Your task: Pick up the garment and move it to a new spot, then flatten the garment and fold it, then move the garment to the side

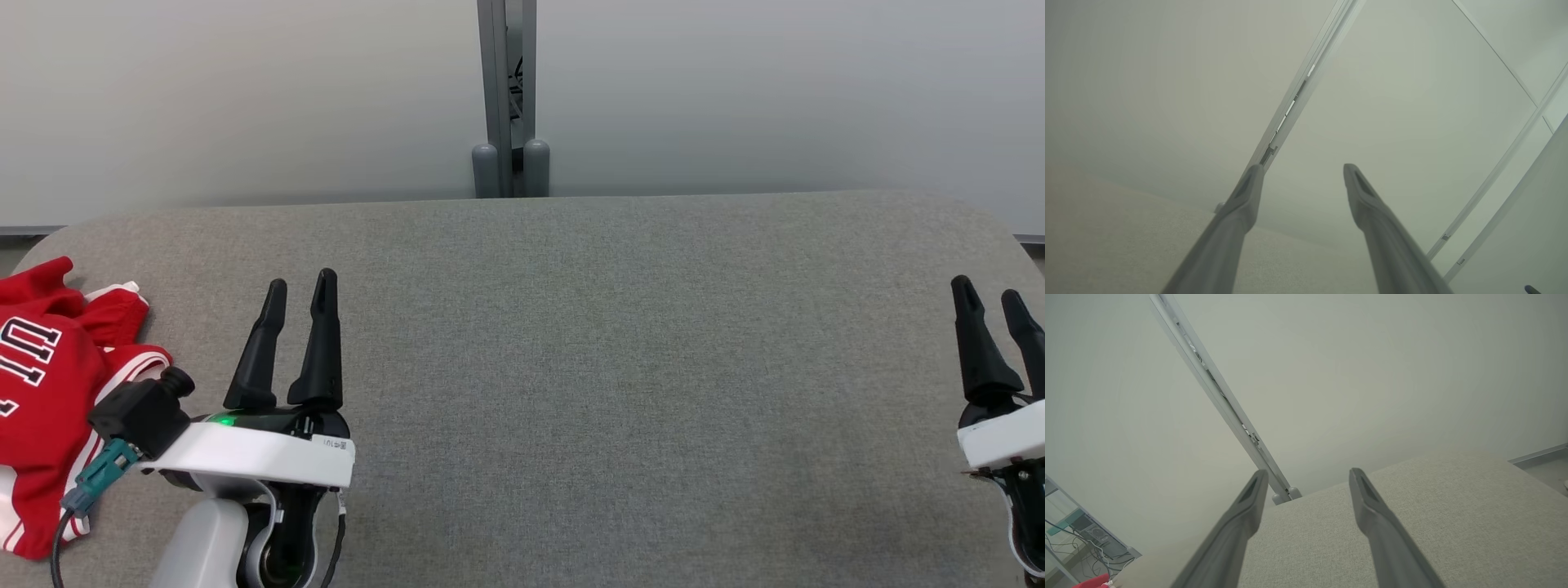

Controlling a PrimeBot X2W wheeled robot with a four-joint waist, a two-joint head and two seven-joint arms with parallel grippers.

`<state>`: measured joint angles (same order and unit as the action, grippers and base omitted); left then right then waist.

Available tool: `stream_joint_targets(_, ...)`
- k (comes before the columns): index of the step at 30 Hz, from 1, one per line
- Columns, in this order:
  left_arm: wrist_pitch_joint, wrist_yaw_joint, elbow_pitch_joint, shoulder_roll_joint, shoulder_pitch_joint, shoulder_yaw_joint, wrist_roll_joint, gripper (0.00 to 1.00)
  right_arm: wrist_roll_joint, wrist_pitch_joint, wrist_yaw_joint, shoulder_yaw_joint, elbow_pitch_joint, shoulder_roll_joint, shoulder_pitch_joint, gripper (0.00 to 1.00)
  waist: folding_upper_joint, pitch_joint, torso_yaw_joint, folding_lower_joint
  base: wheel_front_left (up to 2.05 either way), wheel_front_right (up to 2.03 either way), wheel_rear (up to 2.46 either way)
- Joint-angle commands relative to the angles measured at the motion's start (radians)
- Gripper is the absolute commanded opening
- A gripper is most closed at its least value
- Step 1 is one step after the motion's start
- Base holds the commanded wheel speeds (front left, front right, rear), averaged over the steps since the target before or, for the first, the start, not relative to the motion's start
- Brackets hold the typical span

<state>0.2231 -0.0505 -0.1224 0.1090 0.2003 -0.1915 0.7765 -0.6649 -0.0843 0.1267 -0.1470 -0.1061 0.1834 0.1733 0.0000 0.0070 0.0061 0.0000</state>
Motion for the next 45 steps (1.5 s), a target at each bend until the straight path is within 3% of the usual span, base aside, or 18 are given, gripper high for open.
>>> stream_joint_targets(1,-0.010,0.009,0.027,0.007,0.003,0.008,-0.048,1.00,0.037,0.015,0.004,0.019,0.025,0.016,0.003,1.00,0.0000,0.000,0.000,0.0000,0.00,0.00,0.00)
stream_joint_targets(11,-0.089,0.036,0.054,0.022,-0.036,0.031,-0.190,1.00,0.157,0.040,0.005,0.079,0.038,0.000,-0.031,1.00,0.0000,-0.003,0.001,0.0000,0.00,0.00,0.00)
stream_joint_targets(27,-0.129,0.083,0.067,0.028,-0.085,0.073,-0.354,1.00,0.358,0.135,0.005,0.101,0.034,-0.051,-0.091,1.00,0.0000,-0.009,0.003,0.0000,0.00,0.00,0.00)
stream_joint_targets(45,-0.177,0.117,0.067,0.029,-0.130,0.109,-0.498,1.00,0.484,0.191,0.005,0.116,0.049,-0.096,-0.142,1.00,0.0000,-0.017,0.007,0.0000,0.00,0.00,0.00)
